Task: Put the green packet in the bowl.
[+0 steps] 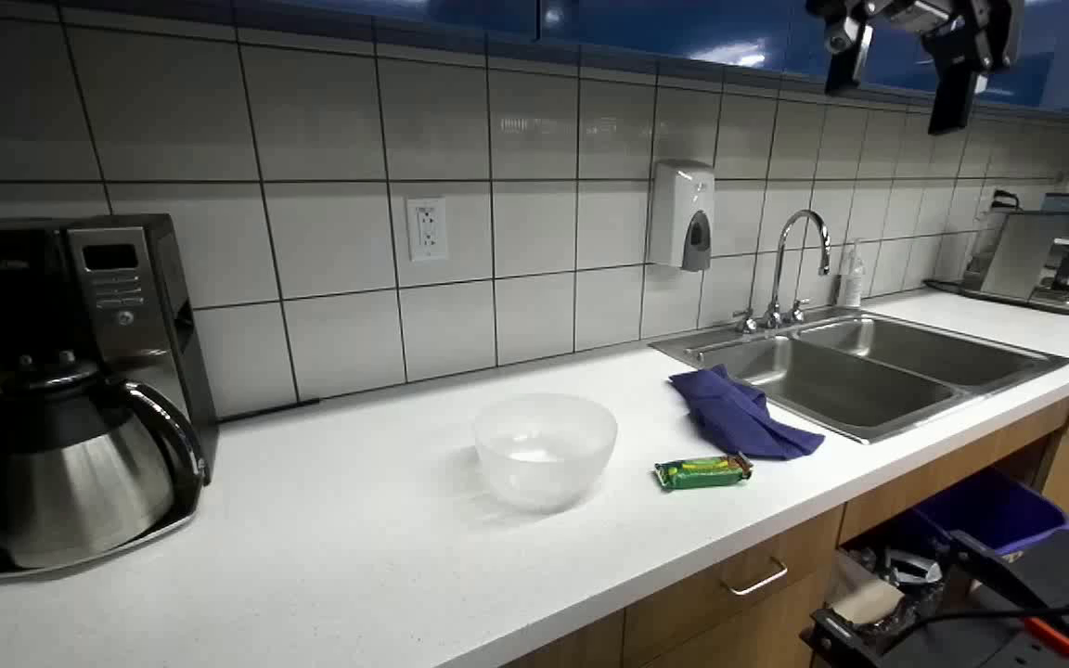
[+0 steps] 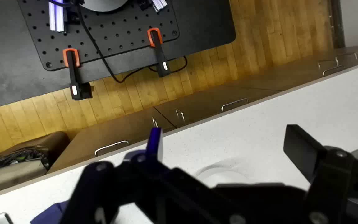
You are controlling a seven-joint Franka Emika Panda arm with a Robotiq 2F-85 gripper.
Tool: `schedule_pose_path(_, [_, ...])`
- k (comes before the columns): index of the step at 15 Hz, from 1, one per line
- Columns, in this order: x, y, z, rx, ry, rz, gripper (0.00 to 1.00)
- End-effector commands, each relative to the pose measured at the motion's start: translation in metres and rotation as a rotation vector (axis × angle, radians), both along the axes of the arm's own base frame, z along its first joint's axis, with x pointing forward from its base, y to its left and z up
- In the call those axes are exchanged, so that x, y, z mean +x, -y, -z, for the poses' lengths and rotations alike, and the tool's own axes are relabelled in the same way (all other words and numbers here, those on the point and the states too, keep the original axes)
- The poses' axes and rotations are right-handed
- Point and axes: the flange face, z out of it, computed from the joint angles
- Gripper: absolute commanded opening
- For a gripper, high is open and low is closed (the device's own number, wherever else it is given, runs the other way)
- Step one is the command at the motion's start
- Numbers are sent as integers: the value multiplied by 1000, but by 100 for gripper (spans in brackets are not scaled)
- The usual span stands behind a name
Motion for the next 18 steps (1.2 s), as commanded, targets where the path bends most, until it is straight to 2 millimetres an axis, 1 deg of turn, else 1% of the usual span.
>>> schedule_pose_path(1, [0, 0, 0, 0, -2, 0, 100])
schedule_pose_path(11, [0, 0, 0, 0, -2, 0, 100])
schedule_pose_path(15, [11, 5, 24, -42, -28, -10, 100])
schedule_pose_path(18, [24, 11, 46, -66, -46, -6, 100])
